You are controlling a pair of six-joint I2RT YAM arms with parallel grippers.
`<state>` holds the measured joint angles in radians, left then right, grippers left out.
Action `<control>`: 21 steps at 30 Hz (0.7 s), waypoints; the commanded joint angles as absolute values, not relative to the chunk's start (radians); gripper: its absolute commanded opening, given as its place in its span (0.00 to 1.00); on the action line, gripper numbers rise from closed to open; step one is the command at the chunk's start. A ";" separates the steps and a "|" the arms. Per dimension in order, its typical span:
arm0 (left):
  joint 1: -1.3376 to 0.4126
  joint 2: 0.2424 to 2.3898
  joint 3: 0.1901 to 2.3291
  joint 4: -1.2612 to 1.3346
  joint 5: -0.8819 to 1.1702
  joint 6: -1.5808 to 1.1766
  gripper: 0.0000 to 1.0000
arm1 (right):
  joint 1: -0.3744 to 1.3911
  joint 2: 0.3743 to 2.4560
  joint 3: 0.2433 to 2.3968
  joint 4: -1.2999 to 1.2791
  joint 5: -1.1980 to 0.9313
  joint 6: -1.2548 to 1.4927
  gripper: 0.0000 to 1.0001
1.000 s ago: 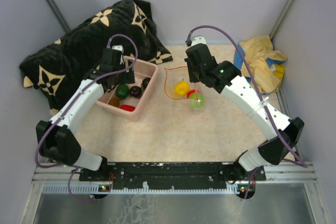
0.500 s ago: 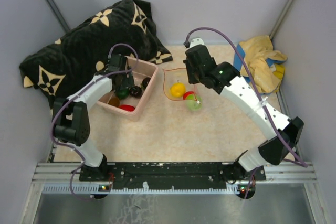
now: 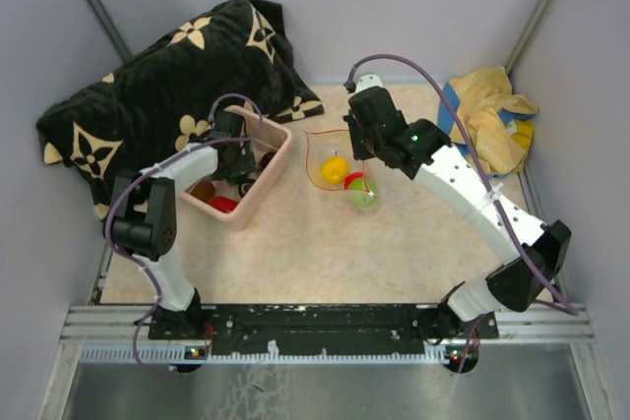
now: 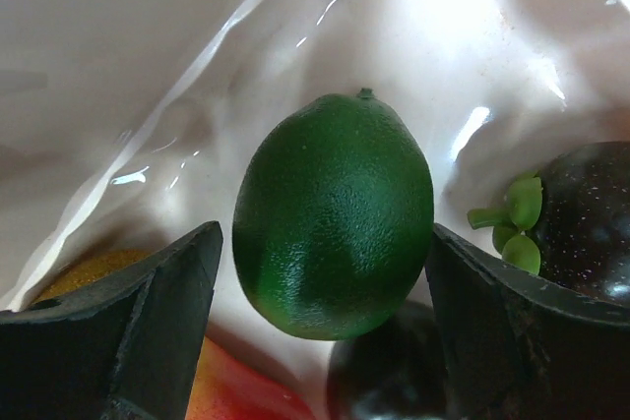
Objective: Place the food in the zip-top bag and seal the zipper
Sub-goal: Pick up the fake fruit from the bin.
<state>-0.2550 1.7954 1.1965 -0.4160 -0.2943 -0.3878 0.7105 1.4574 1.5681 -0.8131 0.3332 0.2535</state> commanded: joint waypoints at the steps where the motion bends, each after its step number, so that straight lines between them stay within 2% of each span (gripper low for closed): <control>1: -0.247 1.804 1.183 -0.369 -0.270 -0.399 0.88 | 0.706 1.405 1.559 -0.758 0.323 0.242 0.00; 7: -0.247 1.827 1.196 -0.354 -0.269 -0.385 0.84 | 0.706 1.401 1.542 -0.749 0.311 0.251 0.00; 15: -0.248 1.717 1.199 -0.378 -0.229 -0.379 0.55 | 0.706 1.380 1.523 -0.754 0.320 0.259 0.00; 18: -0.248 1.659 1.189 -0.381 -0.215 -0.372 0.49 | 0.706 1.378 1.520 -0.757 0.323 0.261 0.00; 21: -0.249 1.605 1.184 -0.393 -0.191 -0.364 0.47 | 0.707 1.378 1.524 -0.758 0.326 0.261 0.00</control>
